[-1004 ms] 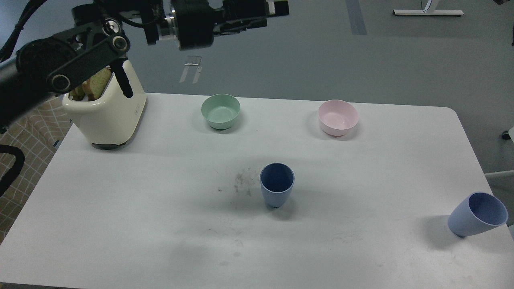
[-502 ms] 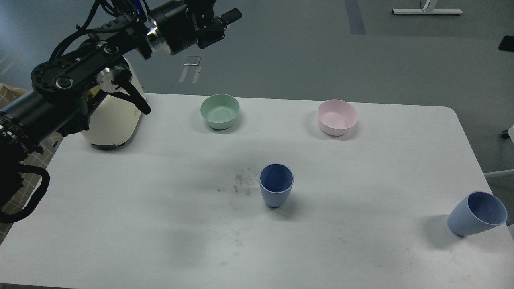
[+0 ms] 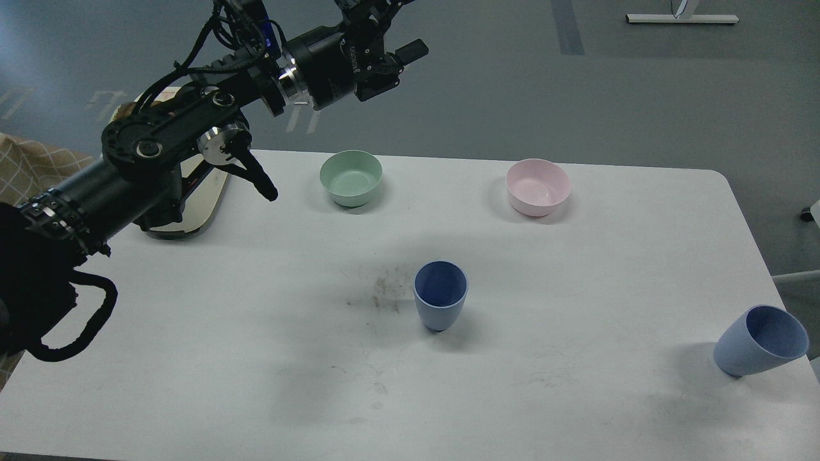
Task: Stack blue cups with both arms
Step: 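Grasp the blue cup nearest the right gripper and lift it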
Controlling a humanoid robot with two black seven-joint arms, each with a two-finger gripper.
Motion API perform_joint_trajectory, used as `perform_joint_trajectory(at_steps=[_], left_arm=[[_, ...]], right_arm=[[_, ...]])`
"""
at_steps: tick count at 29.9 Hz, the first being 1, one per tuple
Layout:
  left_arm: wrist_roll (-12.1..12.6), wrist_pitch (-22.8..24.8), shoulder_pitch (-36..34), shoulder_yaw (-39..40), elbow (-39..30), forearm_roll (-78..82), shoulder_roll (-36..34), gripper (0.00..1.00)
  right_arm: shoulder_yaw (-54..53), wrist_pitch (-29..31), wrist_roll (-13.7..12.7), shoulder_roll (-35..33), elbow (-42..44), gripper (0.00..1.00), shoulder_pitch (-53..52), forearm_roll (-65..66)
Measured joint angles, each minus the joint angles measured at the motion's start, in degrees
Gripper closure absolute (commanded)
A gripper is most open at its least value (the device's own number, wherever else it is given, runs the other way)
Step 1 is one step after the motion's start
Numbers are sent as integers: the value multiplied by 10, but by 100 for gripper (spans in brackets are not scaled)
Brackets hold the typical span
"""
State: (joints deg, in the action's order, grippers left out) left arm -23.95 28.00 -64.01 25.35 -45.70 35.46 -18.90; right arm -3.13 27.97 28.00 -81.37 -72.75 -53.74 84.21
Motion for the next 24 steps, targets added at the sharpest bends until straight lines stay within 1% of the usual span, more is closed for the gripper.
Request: perform_joint_trajectory(at_steps=[5,11,14,20,21,23,24], left_arm=[[0,0,7,0,0,0,6,2],[0,0,12,1,1,1,6,2],[0,0,12,1,1,1,4,2],[0,0,12,1,1,1,3,2],[0,0,12,1,1,1,2,2],[0,0,13,1,1,1,2,2],[0,0,13,1,1,1,2,2]], right_arm=[[2,-9,0,6,1,0,18,0],[2,-16,0,38,11,1,35,5],[2,-16,0,58,29,1,43,7],[2,-28,0,95,55,8,58,8],[2,-32,0,99,59,11,60,8],[1,-35,0,109,65,14,66,9],[0,-37,0,113,66,18,69,9]])
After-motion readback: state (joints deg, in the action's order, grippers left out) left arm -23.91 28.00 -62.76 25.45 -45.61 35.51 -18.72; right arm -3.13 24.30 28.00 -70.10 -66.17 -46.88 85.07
